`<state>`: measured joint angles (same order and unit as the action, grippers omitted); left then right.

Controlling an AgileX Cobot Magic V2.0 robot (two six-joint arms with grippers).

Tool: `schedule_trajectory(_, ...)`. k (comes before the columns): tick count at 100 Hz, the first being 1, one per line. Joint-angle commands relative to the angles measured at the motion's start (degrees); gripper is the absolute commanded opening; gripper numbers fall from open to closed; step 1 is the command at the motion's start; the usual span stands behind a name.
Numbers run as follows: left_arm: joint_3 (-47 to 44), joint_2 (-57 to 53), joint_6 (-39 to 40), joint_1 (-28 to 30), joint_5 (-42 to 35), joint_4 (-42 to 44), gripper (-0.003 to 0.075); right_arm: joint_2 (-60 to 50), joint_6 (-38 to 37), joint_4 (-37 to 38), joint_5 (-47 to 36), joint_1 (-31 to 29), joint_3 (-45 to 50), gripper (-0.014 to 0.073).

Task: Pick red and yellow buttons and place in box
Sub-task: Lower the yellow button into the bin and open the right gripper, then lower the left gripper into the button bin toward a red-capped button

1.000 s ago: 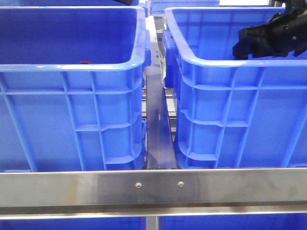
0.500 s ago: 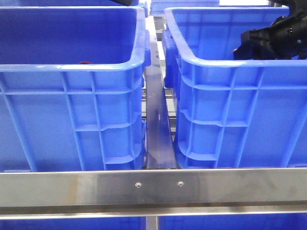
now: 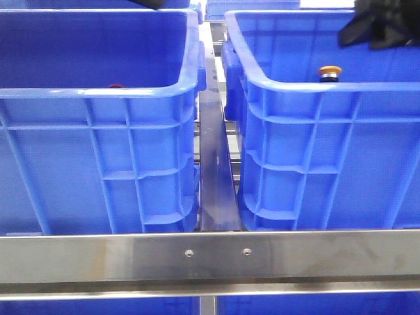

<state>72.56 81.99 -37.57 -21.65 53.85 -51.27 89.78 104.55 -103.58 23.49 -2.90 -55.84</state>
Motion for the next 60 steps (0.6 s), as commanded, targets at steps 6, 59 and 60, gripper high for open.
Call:
schedule_trajectory(6,2.5,-2.95,5.66,6.07,-0.99,5.09,0.0671,-9.02,-0.33,-4.28,2.12,-0.21,2.07,0.0458)
schedule_trajectory(59,6.34,8.05,30.59,8.58,-10.61,39.86,0.0671,-20.16,-0.33,-4.28,3.31,-0.21,6.15,0.0456)
schedule_trajectory(60,6.53,8.34,30.59,8.58,-10.58,39.86,0.0671,-20.16,-0.33,-4.28,3.31,-0.21,6.15,0.0456)
